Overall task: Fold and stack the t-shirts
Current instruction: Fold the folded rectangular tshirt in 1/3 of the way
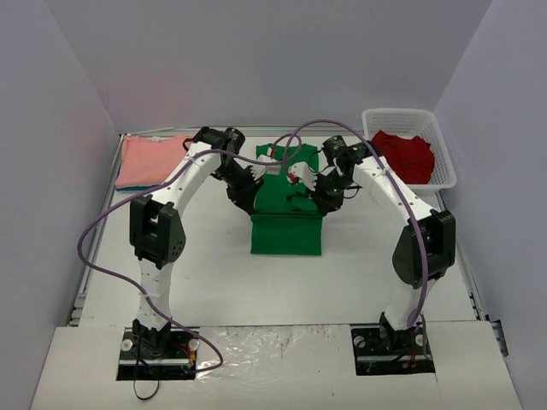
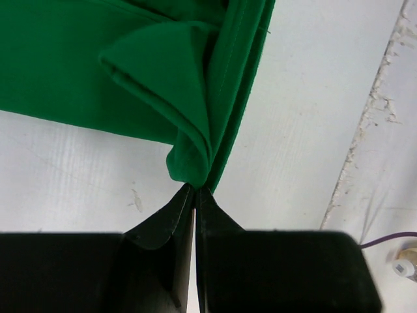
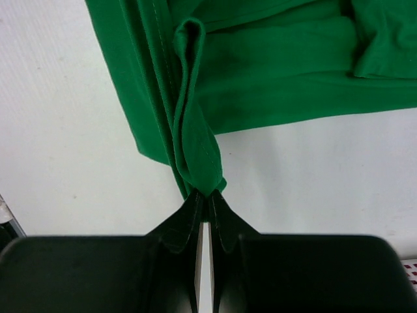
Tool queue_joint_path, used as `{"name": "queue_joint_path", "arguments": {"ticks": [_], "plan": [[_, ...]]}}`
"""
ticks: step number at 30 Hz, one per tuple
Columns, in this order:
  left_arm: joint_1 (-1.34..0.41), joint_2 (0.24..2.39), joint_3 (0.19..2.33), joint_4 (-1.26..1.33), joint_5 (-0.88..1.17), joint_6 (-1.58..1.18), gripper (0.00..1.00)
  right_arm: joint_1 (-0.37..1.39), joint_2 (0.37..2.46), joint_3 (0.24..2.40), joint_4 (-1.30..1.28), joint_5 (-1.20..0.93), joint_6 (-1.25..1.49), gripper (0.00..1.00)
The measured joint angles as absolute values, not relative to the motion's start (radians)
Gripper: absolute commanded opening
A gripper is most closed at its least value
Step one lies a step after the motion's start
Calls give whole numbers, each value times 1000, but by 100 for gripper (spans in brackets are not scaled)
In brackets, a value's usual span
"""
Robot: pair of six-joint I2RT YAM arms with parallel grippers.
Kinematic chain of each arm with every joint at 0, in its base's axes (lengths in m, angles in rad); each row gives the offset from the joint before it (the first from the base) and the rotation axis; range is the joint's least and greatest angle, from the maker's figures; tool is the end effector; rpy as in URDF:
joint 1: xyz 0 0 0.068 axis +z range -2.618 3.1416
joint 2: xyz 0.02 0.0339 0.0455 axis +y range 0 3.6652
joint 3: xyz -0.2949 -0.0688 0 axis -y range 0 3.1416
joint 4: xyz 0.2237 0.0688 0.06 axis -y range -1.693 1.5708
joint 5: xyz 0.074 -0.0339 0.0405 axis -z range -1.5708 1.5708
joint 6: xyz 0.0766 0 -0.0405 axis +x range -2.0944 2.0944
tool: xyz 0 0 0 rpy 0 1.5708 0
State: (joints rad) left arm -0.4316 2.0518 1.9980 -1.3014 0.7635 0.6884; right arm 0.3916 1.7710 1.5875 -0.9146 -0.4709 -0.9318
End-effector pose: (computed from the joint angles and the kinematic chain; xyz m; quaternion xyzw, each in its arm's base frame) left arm 0.3509 -0.2199 0.2965 0.5240 0.7604 -0.3545 0.1464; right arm 0.3327 0.1750 0.2940 -0.6240 0.7123 0.1578 0.2800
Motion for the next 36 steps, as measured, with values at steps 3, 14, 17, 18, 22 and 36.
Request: {"name": "queue_joint_path", "arguments": {"ticks": [3, 14, 17, 18, 22, 36], "plan": [[-423, 2105, 2064, -1305, 761, 696, 2, 375, 1816, 1626, -912, -471, -943, 0], [-399, 2260, 2237, -1313, 756, 718, 3, 345, 1990, 1761, -905, -479, -974, 0], [-394, 2300, 2283, -1312, 752, 723, 2, 340, 2034, 1792, -902, -479, -977, 0], [-392, 2315, 2300, -1313, 751, 723, 2, 339, 2049, 1803, -902, -479, -978, 0], [-386, 2365, 2348, -1312, 741, 725, 2, 332, 2100, 1835, -896, -479, -978, 0], [-375, 2447, 2396, -1312, 703, 724, 10, 317, 2225, 1929, -870, -479, -973, 0]]}}
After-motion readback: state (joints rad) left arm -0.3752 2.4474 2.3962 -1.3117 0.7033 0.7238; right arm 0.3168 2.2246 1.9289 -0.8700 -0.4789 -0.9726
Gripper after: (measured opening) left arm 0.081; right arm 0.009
